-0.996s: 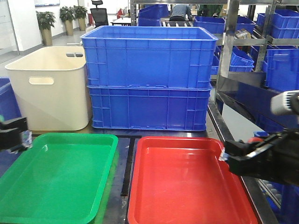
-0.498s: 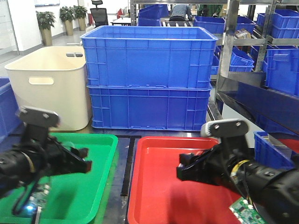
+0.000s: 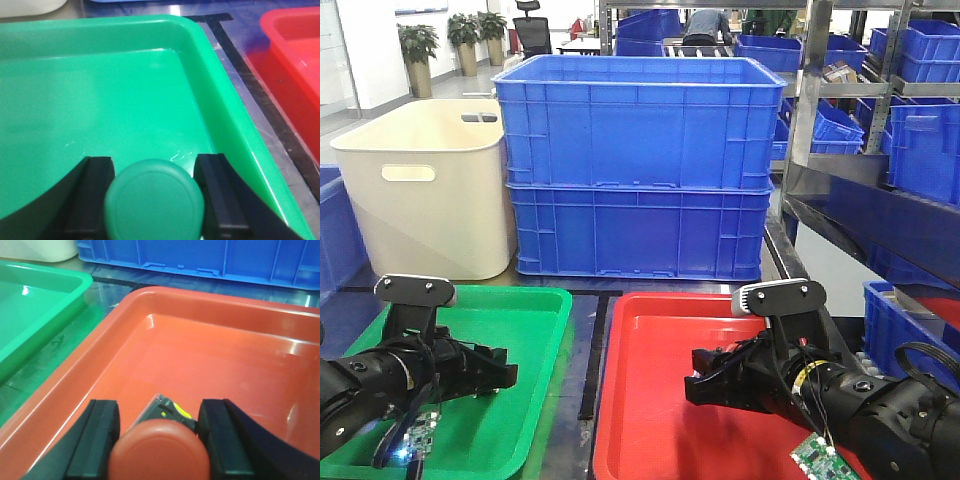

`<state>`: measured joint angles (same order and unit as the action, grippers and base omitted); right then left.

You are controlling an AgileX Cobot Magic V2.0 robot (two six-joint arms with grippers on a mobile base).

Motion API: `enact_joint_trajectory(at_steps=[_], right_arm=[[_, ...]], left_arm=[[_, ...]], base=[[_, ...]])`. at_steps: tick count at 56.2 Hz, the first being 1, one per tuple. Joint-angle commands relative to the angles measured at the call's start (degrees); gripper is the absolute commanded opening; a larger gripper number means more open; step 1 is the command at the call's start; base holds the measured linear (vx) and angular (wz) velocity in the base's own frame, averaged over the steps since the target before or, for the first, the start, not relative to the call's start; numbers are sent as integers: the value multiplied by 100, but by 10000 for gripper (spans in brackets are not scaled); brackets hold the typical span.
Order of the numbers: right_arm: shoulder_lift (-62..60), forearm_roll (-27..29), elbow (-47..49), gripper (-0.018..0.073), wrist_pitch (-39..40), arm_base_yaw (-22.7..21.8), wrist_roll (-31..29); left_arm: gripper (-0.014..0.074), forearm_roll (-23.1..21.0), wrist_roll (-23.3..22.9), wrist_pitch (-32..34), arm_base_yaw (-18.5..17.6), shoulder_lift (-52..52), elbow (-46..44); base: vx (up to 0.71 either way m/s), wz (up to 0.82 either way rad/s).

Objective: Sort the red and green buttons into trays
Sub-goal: 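Lower both buttons into their trays and open both grippers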

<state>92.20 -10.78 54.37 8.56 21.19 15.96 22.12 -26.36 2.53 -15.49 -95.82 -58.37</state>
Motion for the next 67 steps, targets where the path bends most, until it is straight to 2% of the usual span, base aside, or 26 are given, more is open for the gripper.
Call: enact_joint_trajectory(at_steps=[1, 7, 17, 27, 35, 42, 54, 67], right_arm=[[-179, -42, 193, 5, 280, -6, -13], [-116, -42, 193, 32, 121, -6, -13], [-99, -42, 193, 139, 182, -6, -13], [-99, -42, 193, 358, 171, -6, -13], [-99, -42, 193, 545, 160, -6, -13], [-126, -24, 193, 639, 143, -6, -13], [-477, -29, 193, 644, 306, -6, -13], [-1098, -42, 193, 610, 414, -6, -37]], left_arm=[[14, -135, -116, 440, -4, 255, -169], [38, -360, -119, 410, -4, 255, -169], [147, -354, -119, 334, -4, 255, -169], [301, -291, -101, 319, -4, 255, -169], [385, -242, -40, 319, -4, 267, -169], [426, -242, 85, 313, -4, 354, -169], [441, -249, 696, 318, -4, 819, -169], [441, -256, 697, 322, -4, 1439, -169]], base=[[0, 0], [0, 0], [0, 0], [0, 0], [0, 0], [0, 0], [0, 0], [0, 0]])
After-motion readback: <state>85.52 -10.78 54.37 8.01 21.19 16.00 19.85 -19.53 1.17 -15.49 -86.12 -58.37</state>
